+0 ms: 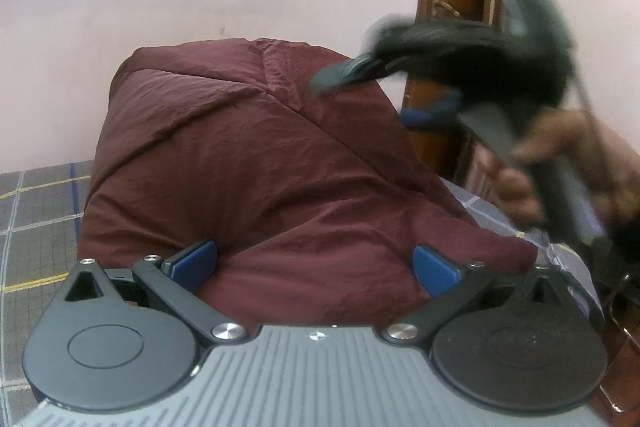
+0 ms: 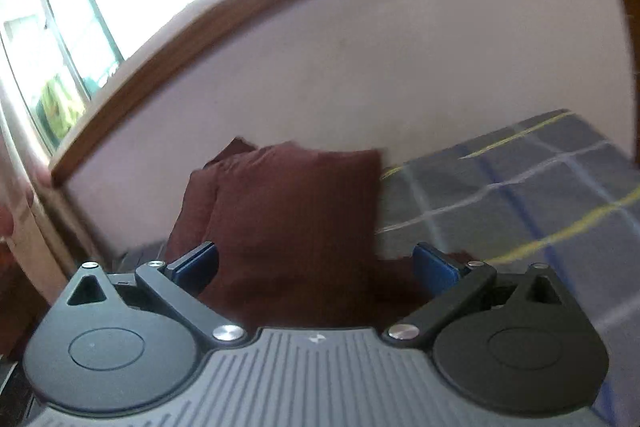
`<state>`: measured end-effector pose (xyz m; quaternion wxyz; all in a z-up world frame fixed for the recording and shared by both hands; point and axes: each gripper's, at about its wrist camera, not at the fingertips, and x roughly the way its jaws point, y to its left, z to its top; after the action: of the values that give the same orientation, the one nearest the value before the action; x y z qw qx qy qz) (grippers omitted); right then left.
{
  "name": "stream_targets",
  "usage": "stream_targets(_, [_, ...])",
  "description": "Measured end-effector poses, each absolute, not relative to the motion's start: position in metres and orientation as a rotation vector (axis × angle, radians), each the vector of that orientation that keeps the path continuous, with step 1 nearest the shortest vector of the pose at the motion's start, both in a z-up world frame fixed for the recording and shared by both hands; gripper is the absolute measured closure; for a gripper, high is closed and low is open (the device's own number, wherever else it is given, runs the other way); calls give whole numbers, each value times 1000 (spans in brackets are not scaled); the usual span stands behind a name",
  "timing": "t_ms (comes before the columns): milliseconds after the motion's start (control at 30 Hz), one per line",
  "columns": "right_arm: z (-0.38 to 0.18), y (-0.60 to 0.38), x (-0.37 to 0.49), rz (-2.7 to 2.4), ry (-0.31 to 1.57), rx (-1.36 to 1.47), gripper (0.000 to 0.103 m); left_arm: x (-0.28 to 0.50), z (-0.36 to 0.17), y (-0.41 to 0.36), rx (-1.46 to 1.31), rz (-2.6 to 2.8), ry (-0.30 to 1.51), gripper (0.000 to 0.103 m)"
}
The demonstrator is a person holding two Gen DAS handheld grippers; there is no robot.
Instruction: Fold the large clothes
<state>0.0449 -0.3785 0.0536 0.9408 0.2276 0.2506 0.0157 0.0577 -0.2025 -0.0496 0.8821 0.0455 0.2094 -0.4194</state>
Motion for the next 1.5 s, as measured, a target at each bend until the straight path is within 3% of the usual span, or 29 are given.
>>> stream_targets(33, [54,-369,52,19,533,408,65,58,-48,-202,99,-877,432,1])
stream_targets(100, [56,-356,47,1,516,299,81,59,-42,-196,80,-908,438,1])
stream_targets(300, [20,-364,4,-86,544,240,89,69,-18,-171,-41,-902,377,2])
stream_targets(567, [7,-375,-7,-113,553,340,90,87,-42,-201,39,-863,431,3])
stream_targets(767, [87,-384,-25,-132,385,479,87,88,-49,-194,19,-872,437,3])
stream_targets(900, [120,-365,14,29,353,604,87,82,-49,-197,22,-874,428,2])
stream_targets(1033, [95,-362,72,46,457,695,87,80,-54,-193,15,-893,409,1])
stream_targets(1167, [47,-364,80,-59,496,765,91,77,-57,-176,0,-931,378,1])
stream_targets(1500, [8,-345,64,-238,451,466,92,92,-30,-161,-47,-881,369,1])
